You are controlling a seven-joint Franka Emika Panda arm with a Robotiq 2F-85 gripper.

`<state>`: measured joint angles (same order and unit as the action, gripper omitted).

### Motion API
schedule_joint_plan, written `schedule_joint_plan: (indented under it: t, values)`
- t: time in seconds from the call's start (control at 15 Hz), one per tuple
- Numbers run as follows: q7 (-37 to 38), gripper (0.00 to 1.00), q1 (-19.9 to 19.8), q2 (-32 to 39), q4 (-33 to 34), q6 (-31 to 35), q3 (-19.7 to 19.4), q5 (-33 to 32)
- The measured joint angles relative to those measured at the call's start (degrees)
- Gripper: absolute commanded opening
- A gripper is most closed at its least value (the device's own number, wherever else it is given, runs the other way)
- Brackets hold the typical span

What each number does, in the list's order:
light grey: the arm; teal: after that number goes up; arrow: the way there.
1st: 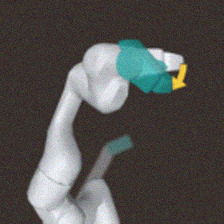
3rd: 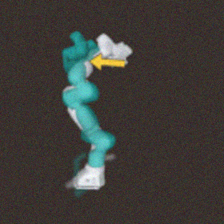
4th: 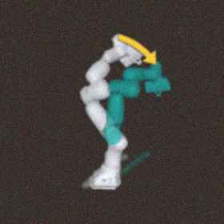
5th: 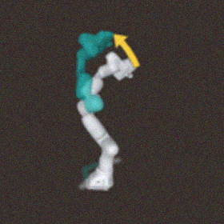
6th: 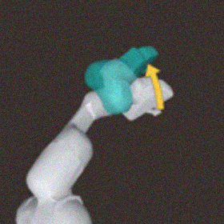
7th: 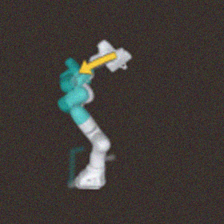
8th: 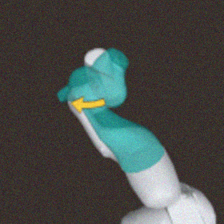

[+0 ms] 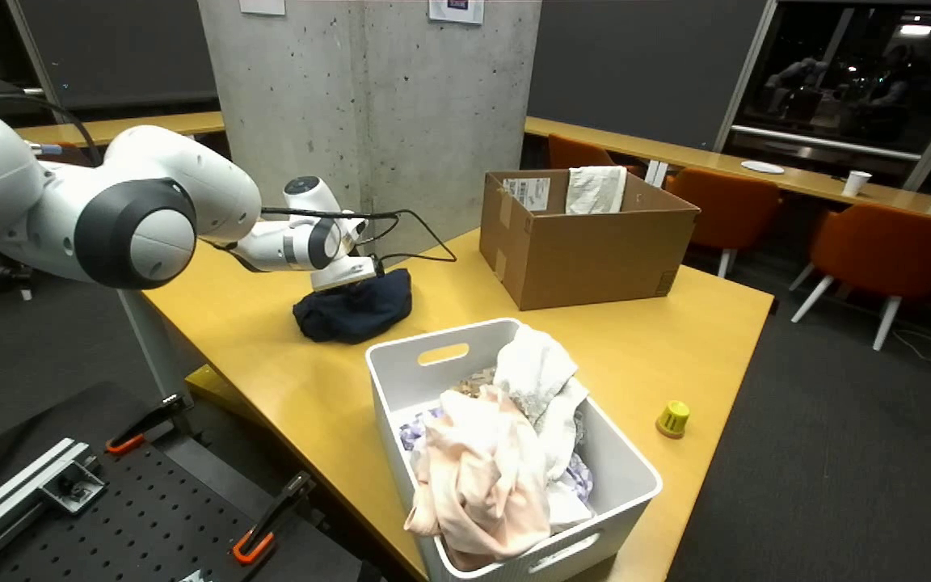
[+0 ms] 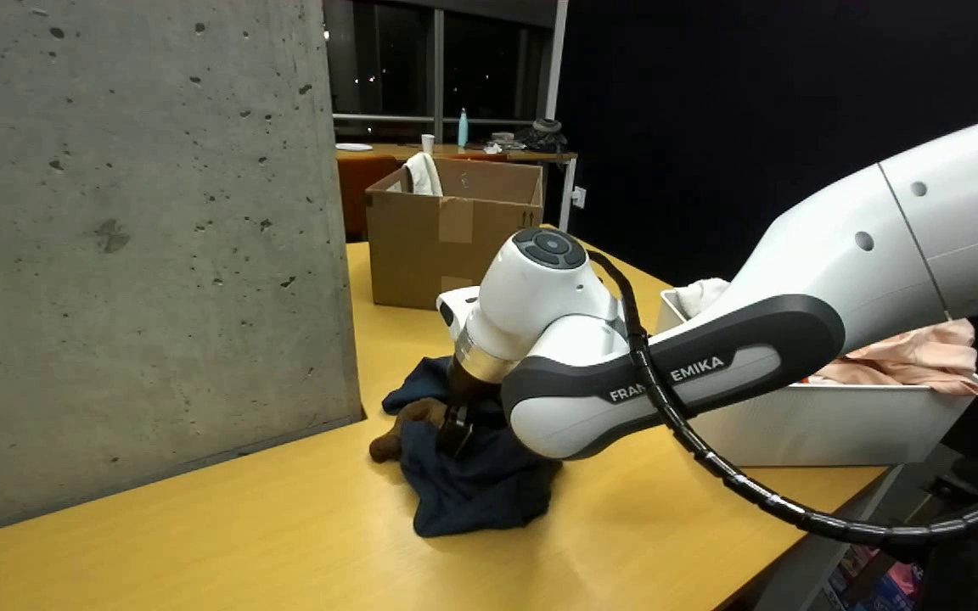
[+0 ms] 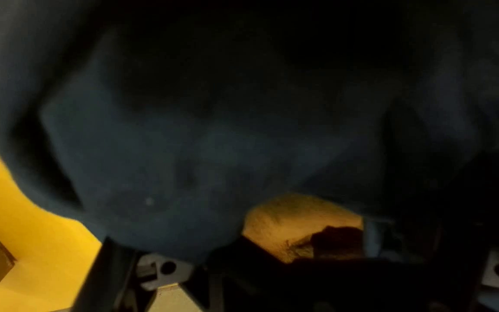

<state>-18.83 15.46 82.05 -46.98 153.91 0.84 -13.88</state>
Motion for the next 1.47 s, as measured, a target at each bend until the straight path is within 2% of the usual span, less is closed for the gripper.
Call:
schedule_joint_plan:
  t: [0.13, 0.33, 0.73, 0.87, 0.93, 1.47]
  values:
    - [-0.8, 0.69, -0.6, 1.0, 1.6, 0.0, 0.9, 0.1]
    - [-1.9, 0.44, -1.4, 2.4, 3.7, 0.0, 2.1, 0.2]
    - [-2.2, 0.03, -1.8, 2.9, 4.6, 0.0, 2.8, 0.3]
    - [-2.2, 0.06, -1.9, 2.9, 4.7, 0.0, 2.9, 0.3]
    - [-2.2, 0.03, -2.0, 2.9, 4.7, 0.0, 2.9, 0.3]
    - [-2.2, 0.05, -3.3, 2.6, 5.2, -0.3, 2.9, 0.4]
